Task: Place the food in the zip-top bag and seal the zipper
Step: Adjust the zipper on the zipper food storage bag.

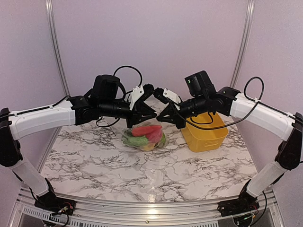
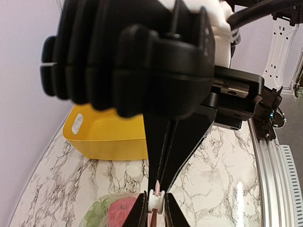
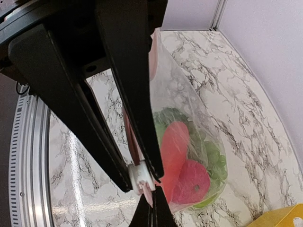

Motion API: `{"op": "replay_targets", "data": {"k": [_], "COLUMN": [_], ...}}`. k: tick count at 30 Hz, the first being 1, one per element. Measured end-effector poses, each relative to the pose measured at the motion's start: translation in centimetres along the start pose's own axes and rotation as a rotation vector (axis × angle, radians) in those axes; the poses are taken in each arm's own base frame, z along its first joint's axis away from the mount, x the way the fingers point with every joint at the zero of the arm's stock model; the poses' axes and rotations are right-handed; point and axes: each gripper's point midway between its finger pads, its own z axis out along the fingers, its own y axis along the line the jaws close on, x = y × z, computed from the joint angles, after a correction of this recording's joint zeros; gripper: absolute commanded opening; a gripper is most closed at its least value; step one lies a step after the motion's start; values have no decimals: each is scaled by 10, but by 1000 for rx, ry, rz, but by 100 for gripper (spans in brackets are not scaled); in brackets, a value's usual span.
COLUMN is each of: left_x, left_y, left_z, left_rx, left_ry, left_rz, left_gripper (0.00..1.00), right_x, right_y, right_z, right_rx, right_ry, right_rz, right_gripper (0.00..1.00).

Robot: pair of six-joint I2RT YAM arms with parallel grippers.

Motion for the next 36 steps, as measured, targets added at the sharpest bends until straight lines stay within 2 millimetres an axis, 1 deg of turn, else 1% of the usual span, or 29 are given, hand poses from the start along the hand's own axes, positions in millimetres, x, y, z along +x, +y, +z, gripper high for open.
{"op": "replay_targets", "data": {"k": [3, 6, 11, 15, 20, 22, 24, 28, 31, 36], "left_x": [0, 1, 1, 3, 1, 4, 11, 26, 36, 51], "left_y": [-1, -1, -1, 1, 1, 3, 8, 15, 16, 15], "left_z": [0, 0, 0, 0, -7, -15, -27, -56, -77, -100], "left_rx": [4, 4, 3, -5, -22, -40, -64, -114, -148, -183], "left_ry": [1, 2, 6, 12, 15, 23, 40, 76, 101, 136], "left_rz": [1, 0, 8, 25, 53, 51, 41, 19, 4, -16], "left_gripper": [15, 12, 0, 0, 0, 0, 0, 0, 0, 0], "right_x": [0, 0, 0, 0, -2, -2, -1, 2, 2, 11], "right_y": [0, 0, 0, -1, -9, -13, -21, -33, -38, -45], "right_z": [0, 0, 0, -1, -12, -19, -28, -42, -45, -47], "right_rx": [1, 1, 3, 7, 8, 14, 34, 71, 86, 105], "right_ry": [1, 1, 2, 1, -53, -75, -91, -109, -113, -103], "right_rz": [0, 0, 1, 3, 28, 35, 43, 56, 59, 76], "right_gripper": [0, 0, 0, 0, 0, 0, 0, 0, 0, 0]}}
